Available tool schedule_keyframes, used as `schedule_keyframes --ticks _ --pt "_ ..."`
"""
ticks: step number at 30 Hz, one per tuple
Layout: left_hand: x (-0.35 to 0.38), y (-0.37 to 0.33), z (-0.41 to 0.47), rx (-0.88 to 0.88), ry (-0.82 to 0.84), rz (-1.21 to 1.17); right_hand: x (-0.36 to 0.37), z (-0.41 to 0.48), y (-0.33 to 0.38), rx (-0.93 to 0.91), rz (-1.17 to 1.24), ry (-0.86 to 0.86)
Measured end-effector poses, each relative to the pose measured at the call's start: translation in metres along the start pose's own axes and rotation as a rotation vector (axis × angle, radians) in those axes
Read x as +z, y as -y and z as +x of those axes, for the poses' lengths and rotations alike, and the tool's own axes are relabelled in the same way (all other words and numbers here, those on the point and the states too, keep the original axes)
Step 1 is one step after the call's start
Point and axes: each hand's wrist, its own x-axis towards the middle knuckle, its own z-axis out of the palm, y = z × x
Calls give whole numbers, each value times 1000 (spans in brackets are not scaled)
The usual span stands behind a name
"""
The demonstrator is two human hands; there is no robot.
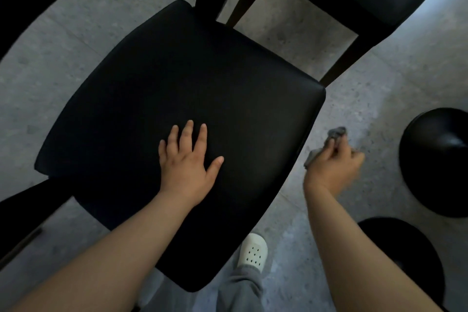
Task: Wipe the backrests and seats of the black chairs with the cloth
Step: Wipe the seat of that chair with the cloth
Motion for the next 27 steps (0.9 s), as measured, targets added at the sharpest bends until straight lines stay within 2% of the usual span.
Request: schedule_keyframes --ticks 2,5,7,9,11,13,15,17,19,21,24,25,27 --pt "1 -3 1 -7 4 5 -10 1 -5 -91 65 1" --pt "2 -5 2 -24 14 12 -17 -45 7 -377 184 171" --pt "5 -6 2 -26 0 35 -14 -83 9 -561 122 287" --pt "7 -6 2 -29 1 53 -5 -100 4 -667 27 284" --pt "9 -6 3 -36 10 64 6 -92 3 -618 -18 211" --pt "9 -5 3 -30 3 71 13 -76 4 -481 3 144" --pt "10 -5 2 -24 -4 72 16 -56 5 -248 63 60" --pt "10 -5 2 -26 -2 74 16 -30 3 66 122 1" --pt "10 -6 2 -28 8 78 8 -12 -1 221 163 -40" --pt "11 -6 3 -26 8 82 -7 -16 -3 108 221 -9" --pt "12 -6 2 -31 9 92 -22 -58 -9 -153 267 203" --pt "11 -6 2 -33 13 95 -22 -72 -11 -199 255 269" --pt "12 -7 2 -32 17 106 -13 -86 -11 -206 217 291"
